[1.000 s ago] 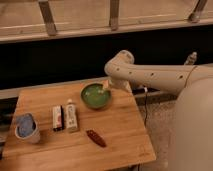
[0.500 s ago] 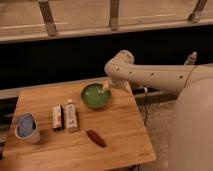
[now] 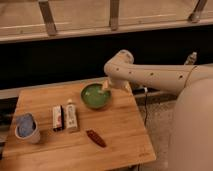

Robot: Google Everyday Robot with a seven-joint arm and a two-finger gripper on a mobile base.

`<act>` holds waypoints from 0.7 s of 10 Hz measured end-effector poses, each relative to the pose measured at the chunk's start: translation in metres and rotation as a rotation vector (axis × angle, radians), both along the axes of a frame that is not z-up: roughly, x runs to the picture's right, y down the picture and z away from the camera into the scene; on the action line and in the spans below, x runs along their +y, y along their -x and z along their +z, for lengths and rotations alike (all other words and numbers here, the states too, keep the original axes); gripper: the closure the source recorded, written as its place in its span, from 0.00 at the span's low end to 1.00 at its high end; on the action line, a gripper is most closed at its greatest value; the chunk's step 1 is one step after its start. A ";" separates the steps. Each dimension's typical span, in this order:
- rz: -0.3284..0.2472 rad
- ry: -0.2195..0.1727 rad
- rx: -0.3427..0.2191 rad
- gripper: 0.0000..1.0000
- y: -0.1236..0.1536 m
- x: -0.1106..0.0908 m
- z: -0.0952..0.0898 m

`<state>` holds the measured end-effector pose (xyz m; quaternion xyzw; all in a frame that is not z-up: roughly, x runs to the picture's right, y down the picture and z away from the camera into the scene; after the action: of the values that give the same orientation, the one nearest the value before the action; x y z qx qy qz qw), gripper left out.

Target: Place the pepper in the ceramic bowl

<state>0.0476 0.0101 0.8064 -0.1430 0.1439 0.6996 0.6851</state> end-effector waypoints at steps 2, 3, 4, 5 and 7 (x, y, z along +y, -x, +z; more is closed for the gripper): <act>-0.121 0.012 -0.076 0.20 0.048 0.014 -0.009; -0.184 0.022 -0.118 0.20 0.071 0.028 -0.018; -0.242 0.030 -0.157 0.20 0.085 0.040 -0.026; -0.354 0.039 -0.230 0.20 0.101 0.058 -0.040; -0.472 0.044 -0.305 0.20 0.115 0.076 -0.053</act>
<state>-0.0673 0.0864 0.7533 -0.2240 0.0839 0.4878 0.8396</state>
